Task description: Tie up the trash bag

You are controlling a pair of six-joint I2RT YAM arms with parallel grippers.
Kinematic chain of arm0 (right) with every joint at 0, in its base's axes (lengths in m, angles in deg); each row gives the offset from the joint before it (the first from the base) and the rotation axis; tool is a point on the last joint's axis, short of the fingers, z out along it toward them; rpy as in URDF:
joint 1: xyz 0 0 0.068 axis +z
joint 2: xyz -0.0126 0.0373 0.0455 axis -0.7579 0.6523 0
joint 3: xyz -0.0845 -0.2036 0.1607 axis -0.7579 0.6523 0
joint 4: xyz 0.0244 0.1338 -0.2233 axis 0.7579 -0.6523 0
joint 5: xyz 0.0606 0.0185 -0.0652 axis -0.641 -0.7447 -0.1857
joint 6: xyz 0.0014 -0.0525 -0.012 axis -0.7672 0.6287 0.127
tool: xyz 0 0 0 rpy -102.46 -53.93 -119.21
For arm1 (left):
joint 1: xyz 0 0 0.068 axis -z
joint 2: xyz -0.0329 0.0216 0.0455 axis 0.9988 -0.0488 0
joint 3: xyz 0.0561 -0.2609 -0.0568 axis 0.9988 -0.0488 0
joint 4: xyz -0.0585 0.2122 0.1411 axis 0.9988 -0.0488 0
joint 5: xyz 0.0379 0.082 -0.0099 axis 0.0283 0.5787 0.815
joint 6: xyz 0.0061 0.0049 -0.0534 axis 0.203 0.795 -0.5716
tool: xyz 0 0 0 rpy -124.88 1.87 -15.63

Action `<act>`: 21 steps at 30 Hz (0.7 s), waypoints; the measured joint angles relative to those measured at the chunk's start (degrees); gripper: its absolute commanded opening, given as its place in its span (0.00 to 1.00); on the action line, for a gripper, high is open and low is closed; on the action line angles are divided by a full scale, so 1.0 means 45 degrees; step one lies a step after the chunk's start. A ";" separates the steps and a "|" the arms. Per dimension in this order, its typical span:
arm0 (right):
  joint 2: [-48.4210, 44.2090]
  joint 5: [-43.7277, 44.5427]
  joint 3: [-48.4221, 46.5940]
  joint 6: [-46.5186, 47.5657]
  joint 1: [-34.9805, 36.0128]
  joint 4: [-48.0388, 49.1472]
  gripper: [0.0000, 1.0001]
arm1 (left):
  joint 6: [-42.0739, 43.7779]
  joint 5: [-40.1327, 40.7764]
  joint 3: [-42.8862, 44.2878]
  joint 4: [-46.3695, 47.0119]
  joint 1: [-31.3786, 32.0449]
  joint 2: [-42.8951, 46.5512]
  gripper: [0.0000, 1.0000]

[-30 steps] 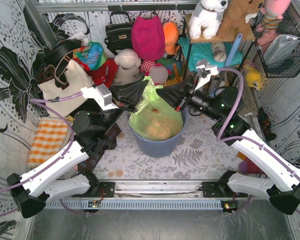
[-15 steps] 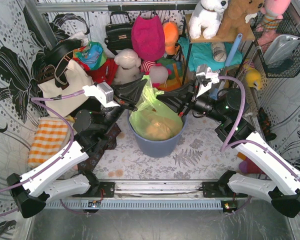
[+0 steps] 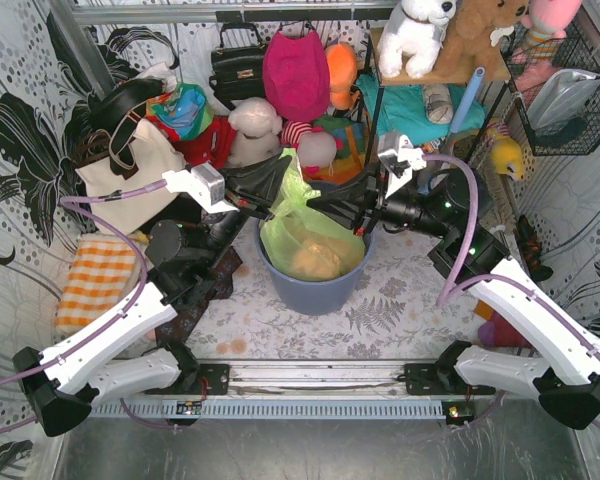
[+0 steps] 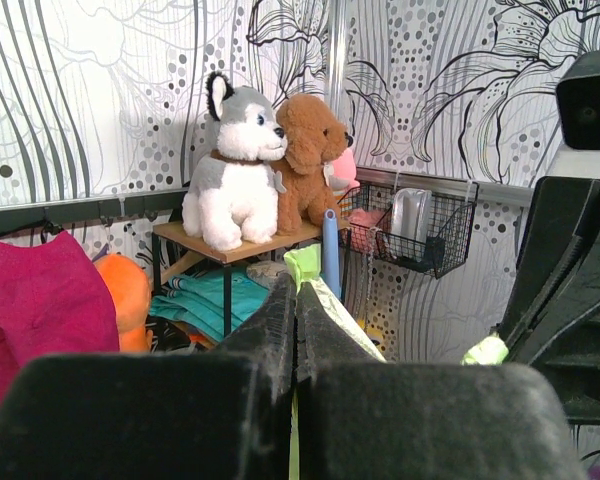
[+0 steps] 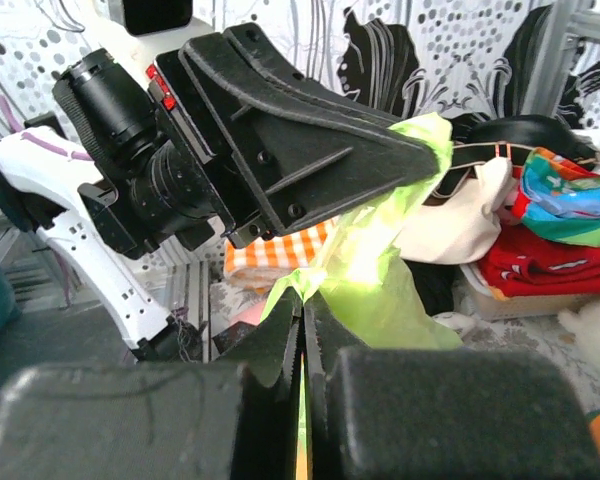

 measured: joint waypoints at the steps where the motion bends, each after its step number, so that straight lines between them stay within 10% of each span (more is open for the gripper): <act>1: 0.0117 -0.0199 -0.0121 0.0087 0.0000 -0.0146 0.00 | -0.0005 0.0000 0.0000 -0.0010 0.0000 -0.0005 0.00; 21: 0.1472 0.1093 -0.1564 0.2657 0.1428 -0.3891 0.00 | -0.0010 -0.0010 0.0073 -0.0568 0.0000 -0.0306 0.00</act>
